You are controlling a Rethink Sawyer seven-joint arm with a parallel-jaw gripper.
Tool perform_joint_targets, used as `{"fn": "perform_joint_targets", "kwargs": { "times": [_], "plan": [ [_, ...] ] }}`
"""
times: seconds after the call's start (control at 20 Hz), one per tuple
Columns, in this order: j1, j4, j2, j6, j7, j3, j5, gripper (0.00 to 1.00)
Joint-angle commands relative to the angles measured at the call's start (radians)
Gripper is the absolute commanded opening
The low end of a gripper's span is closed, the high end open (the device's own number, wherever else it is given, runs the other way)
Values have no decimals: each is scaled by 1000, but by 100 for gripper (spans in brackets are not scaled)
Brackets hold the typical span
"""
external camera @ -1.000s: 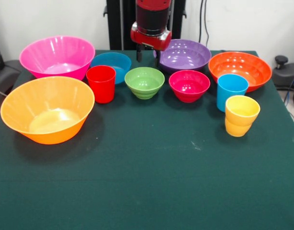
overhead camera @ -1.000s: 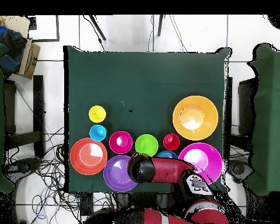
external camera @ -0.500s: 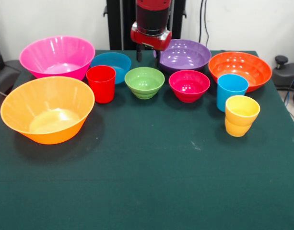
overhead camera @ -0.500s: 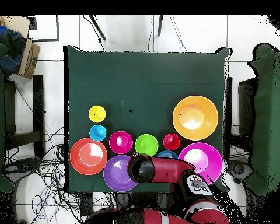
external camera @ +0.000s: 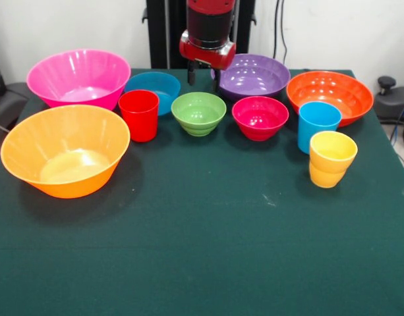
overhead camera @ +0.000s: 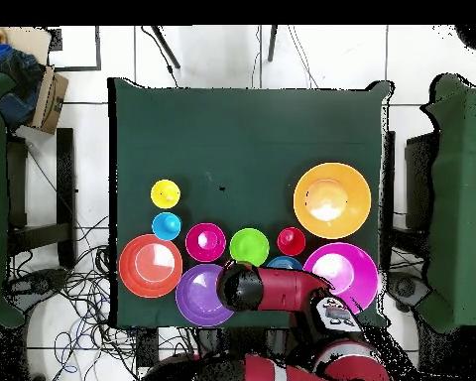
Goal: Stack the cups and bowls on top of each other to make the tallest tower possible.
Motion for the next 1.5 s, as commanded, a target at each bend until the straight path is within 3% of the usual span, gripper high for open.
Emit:
{"fn": "perform_joint_targets", "kwargs": {
  "times": [0.05, 0.2, 0.45, 0.85, 1.15, 1.5],
  "plan": [
    [10, -58, 37, 17, 62, 46, 3, 100],
    [11, -63, 45, 22, 49, 39, -11, 100],
    [3, -68, 77, -48, 68, 35, -18, 100],
    [12, -69, 87, -57, 132, 17, 43, 100],
    [60, -88, 109, -22, 197, -53, 114, 100],
    [62, -71, 109, -60, 171, -55, 144, 100]
  ]
}}
